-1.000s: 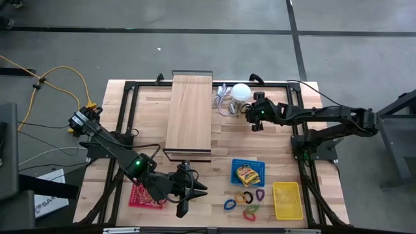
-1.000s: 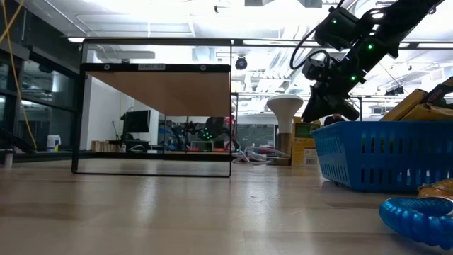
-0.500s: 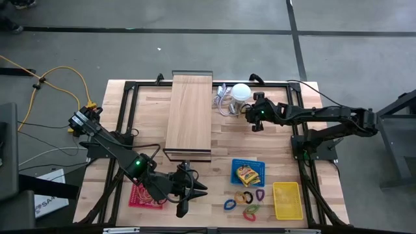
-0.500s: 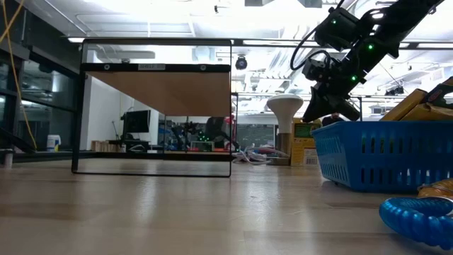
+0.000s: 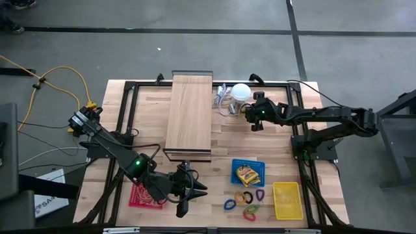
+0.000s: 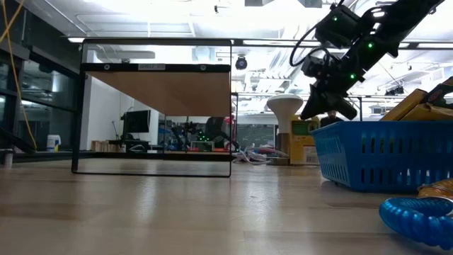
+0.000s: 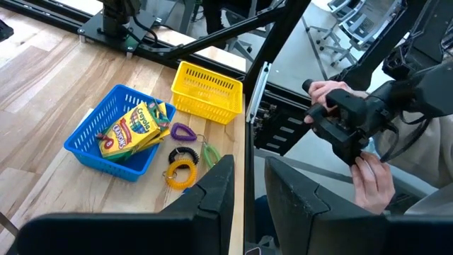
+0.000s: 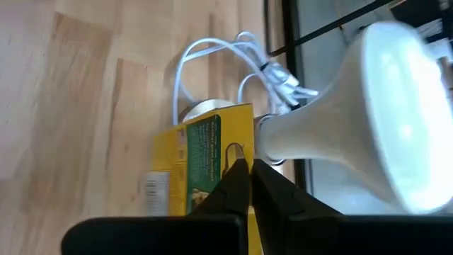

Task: Pick & Place Office Desk Supplies
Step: Put the yellow crayon box into the blue bin

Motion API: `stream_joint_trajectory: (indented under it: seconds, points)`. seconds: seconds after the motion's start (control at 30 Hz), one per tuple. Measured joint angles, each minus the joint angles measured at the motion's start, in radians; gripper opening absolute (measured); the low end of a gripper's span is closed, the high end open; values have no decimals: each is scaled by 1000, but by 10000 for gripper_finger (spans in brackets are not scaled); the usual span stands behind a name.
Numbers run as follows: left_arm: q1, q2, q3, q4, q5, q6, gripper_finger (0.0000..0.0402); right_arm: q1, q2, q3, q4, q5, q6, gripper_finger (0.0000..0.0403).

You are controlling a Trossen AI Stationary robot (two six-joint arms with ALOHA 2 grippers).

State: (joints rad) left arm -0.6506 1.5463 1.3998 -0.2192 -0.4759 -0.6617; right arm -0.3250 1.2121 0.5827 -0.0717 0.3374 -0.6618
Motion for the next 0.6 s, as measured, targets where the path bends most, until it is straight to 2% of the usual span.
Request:
stream_joint_trajectory:
  seconds: [0.47,0.6]
  points:
    - [0,0,0,0,0,0,77,163,-37,0,8,158,-18,3]
    - [0,0,0,0,0,0,77,230,-78,0,10,168,-2,3]
